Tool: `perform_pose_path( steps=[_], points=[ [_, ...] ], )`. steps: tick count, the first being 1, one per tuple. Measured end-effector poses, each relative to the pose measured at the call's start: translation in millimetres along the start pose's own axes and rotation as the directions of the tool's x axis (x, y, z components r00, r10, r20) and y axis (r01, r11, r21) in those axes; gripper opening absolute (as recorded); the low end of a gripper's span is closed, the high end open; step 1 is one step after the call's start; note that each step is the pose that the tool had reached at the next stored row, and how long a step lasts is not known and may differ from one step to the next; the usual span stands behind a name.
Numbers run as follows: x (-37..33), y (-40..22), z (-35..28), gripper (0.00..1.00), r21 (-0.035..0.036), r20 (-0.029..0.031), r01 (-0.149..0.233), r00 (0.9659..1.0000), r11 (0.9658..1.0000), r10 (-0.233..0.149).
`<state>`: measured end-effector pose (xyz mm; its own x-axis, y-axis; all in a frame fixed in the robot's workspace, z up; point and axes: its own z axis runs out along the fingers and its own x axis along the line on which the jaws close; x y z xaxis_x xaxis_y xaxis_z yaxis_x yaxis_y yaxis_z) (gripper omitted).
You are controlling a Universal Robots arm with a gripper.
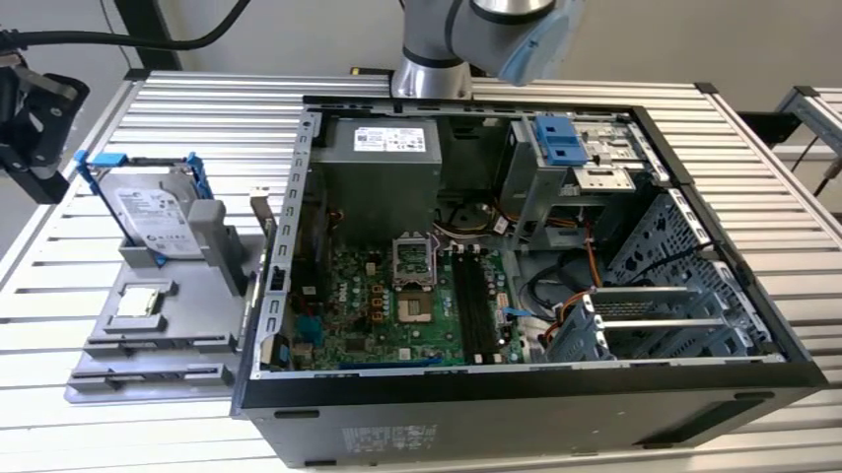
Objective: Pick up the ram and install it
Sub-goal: 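Reach for the ram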
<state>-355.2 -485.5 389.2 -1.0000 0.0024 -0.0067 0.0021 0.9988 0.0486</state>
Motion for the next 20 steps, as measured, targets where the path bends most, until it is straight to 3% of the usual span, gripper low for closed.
perform_pose_path(
  steps=[13,20],
  points=[
    [0.1,-30.5,0.1,0.00,0.0001,-0.0081,0.000,1.0000,1.0000,0.000],
    [0.2,-32.0,0.3,0.00,0.0000,-0.0082,0.000,1.0000,1.0000,0.000]
  ],
)
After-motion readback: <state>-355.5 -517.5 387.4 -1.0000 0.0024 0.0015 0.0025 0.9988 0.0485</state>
